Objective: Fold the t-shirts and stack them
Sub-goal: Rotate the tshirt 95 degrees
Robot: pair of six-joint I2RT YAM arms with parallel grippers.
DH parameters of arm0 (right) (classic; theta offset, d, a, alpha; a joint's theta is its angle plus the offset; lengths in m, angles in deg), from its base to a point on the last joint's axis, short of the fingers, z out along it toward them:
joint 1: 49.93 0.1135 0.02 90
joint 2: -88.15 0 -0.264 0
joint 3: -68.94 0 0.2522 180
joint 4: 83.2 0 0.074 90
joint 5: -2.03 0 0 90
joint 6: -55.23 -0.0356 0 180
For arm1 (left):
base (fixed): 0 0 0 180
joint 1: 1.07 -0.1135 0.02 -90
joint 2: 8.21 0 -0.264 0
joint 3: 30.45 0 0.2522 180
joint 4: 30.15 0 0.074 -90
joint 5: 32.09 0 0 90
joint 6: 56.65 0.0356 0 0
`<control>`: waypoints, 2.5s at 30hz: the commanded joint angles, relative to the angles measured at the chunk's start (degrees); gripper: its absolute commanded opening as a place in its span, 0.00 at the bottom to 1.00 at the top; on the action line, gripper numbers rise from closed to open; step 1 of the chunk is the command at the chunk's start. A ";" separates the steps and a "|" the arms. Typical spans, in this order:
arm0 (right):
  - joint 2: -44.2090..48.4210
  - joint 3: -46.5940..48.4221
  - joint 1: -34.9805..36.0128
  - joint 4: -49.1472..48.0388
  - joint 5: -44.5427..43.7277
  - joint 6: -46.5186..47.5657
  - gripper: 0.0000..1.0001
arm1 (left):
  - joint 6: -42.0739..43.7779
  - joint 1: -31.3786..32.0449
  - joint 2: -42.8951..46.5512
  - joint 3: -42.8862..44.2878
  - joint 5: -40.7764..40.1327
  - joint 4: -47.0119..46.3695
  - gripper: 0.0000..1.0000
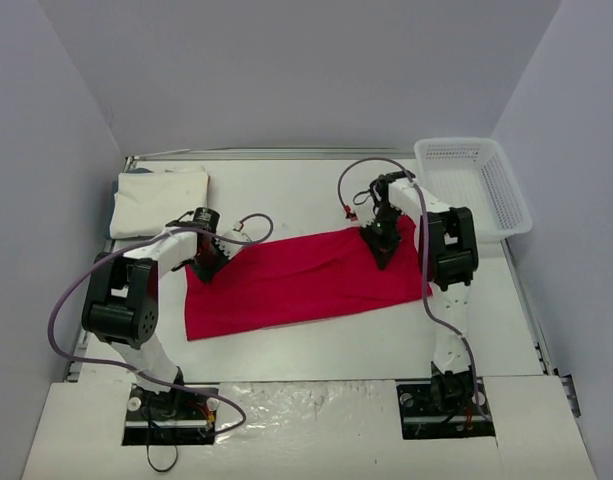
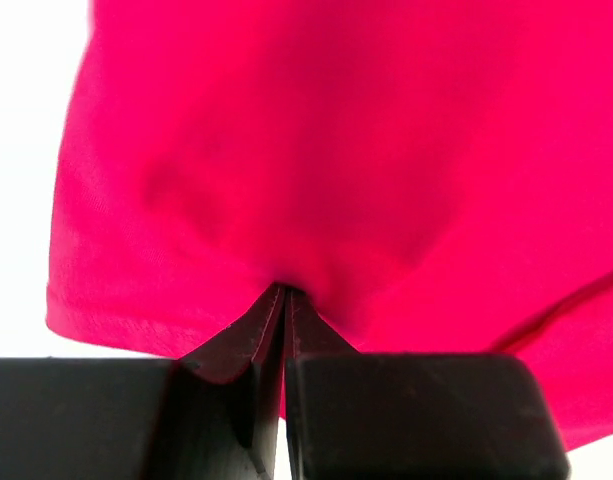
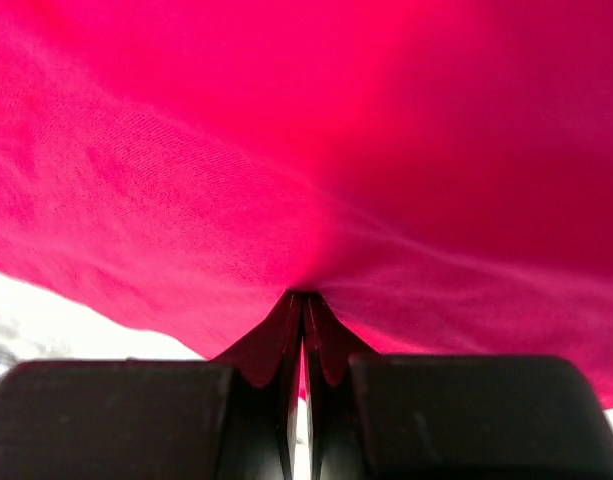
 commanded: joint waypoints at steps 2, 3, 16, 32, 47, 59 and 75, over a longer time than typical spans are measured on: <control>-11.44 13.59 -0.51 -9.36 -2.88 -0.10 0.00 | 0.11 3.97 0.22 -0.13 -0.51 7.28 0.02; -12.93 18.49 -0.51 -8.84 -2.62 -0.37 0.00 | -0.16 4.67 0.39 -0.48 -0.33 7.80 0.02; -30.17 47.25 0.45 -7.69 -5.25 -4.15 0.01 | -7.19 17.33 -2.42 3.38 4.22 9.13 0.02; -31.41 53.34 4.76 -14.63 0.89 -7.22 0.13 | -12.99 34.73 -3.82 7.16 16.27 8.42 0.02; -32.90 54.04 8.89 -17.18 4.07 -7.58 0.14 | -17.30 43.97 -13.14 15.77 23.13 7.28 0.02; -31.67 53.43 8.98 -18.15 3.27 -6.43 0.13 | -14.50 45.11 -12.00 20.78 24.98 13.42 0.02; -16.21 47.55 9.07 -22.01 6.00 -6.17 0.08 | -10.89 40.30 3.73 29.13 22.35 25.74 0.02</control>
